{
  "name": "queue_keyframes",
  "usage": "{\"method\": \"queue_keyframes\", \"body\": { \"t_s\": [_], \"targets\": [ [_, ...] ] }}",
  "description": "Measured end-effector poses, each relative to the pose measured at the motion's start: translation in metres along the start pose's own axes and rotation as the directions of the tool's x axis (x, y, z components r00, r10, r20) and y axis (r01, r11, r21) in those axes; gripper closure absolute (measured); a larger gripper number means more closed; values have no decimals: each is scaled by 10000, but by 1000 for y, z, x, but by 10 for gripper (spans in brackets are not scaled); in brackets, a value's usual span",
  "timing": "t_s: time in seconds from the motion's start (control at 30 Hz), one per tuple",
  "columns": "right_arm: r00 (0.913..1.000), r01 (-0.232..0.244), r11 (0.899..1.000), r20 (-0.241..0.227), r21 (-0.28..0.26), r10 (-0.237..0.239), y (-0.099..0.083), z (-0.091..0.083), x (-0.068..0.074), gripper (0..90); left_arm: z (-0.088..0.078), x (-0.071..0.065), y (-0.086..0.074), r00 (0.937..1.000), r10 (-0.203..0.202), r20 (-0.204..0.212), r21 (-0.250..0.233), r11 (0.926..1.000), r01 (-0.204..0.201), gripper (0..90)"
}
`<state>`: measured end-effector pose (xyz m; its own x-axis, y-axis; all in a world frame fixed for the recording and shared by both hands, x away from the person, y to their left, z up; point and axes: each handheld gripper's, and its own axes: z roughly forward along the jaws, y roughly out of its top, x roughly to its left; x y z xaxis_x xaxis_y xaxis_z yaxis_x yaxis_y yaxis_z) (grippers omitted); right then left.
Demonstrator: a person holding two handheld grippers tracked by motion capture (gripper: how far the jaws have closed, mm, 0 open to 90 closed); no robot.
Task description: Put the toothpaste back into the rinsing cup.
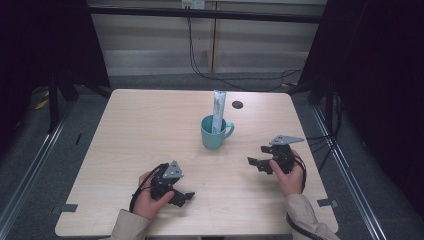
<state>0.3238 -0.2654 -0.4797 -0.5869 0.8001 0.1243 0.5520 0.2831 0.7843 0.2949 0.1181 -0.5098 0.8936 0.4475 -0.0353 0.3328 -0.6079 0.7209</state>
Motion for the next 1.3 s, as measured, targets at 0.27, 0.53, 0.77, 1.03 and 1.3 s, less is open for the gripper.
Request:
{"method": "queue_keyframes", "body": {
  "t_s": [0.27, 0.53, 0.77, 1.03, 1.3],
  "targets": [
    [9999, 68, 9998, 81, 168, -70, -10, -4, -1, 215, 0, 0, 0, 10000, 2, 1, 4, 10000, -2, 65],
    [9996, 257, 9991, 104, 347, -261, -16, -6, 2, 215, 0, 0, 0, 10000, 2, -2, 3, 10000, -2, 65],
    [9988, 448, 9979, 164, 478, -456, -21, -8, 5, 210, 0, 0, 0, 10000, 39, -2, 29, 10000, -39, 65],
    [9977, 648, 9949, 134, 771, -660, -27, -9, 12, 200, 0, 0, 0, 10000, 31, -1, 24, 10000, -31, 65],
    [9941, 1059, 9844, 75, 1408, -1080, -39, -3, 17, 174, 0, 0, 0, 10000, 37, -1, 30, 10000, -37, 65]
  ]
}}
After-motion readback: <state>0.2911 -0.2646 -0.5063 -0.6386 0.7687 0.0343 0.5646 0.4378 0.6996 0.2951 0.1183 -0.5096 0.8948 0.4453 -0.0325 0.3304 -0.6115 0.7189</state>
